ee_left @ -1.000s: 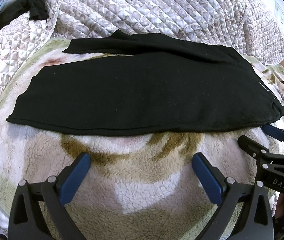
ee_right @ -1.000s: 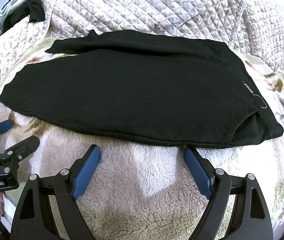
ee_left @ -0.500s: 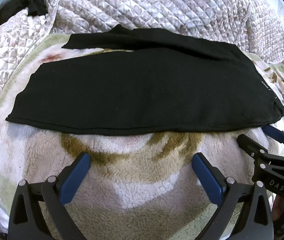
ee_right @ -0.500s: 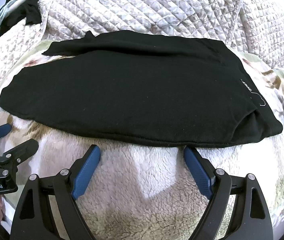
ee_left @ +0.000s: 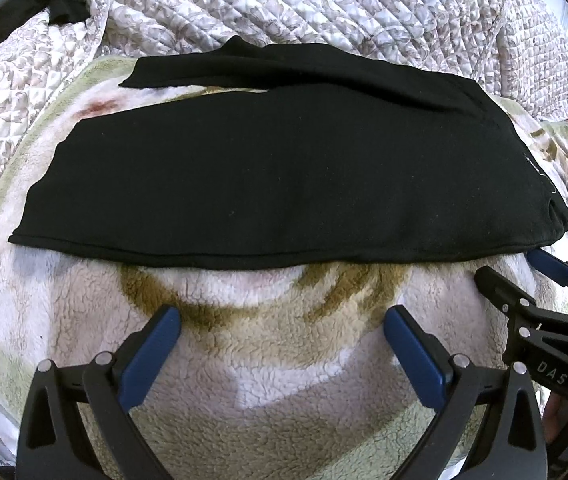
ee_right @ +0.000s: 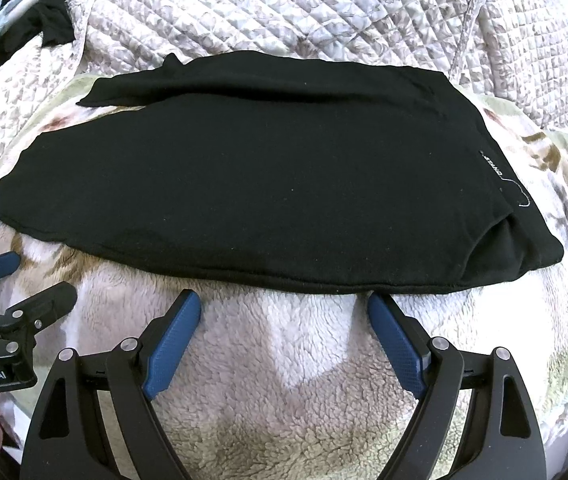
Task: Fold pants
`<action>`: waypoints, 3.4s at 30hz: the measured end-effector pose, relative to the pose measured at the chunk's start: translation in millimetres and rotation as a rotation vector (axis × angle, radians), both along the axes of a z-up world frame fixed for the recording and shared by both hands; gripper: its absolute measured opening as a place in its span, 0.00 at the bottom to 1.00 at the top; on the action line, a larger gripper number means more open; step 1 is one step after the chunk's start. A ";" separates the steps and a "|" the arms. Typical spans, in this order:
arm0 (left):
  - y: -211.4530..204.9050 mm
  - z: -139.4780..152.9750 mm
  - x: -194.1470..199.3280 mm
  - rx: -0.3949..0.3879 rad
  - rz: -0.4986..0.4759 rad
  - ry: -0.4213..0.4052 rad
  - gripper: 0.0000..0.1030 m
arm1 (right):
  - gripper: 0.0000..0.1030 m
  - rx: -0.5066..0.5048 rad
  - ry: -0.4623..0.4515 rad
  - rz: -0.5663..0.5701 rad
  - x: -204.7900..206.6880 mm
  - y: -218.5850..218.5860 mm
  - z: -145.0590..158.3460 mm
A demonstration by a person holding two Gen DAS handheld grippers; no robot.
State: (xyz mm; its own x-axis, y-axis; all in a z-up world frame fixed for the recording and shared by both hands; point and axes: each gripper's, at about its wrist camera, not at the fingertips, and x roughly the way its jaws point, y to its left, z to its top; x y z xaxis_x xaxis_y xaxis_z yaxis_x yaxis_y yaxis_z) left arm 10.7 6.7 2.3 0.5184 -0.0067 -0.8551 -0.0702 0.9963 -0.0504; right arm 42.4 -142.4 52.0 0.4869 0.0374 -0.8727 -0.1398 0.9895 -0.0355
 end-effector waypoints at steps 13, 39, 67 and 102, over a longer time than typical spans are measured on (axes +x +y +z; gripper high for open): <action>-1.1 0.2 0.5 0.003 0.001 -0.002 1.00 | 0.83 0.000 -0.022 0.003 -2.9 -0.1 0.2; -1.5 -0.4 0.0 0.003 0.002 -0.002 1.00 | 0.83 -0.001 -0.026 0.006 -3.4 0.1 0.3; -3.3 -0.6 5.9 0.017 0.001 0.018 1.00 | 0.83 0.002 -0.026 0.011 -3.5 -0.2 0.3; -5.2 -2.5 -3.7 0.025 -0.004 -0.034 1.00 | 0.83 0.003 -0.029 0.013 -2.6 1.7 0.5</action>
State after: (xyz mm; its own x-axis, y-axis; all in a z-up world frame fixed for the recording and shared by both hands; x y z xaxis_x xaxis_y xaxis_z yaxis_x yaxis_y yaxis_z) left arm 7.0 1.5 -0.2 0.5470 0.0123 -0.8370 -0.0648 0.9975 -0.0277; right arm 39.8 -140.7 52.5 0.5113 0.0464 -0.8582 -0.1512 0.9878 -0.0367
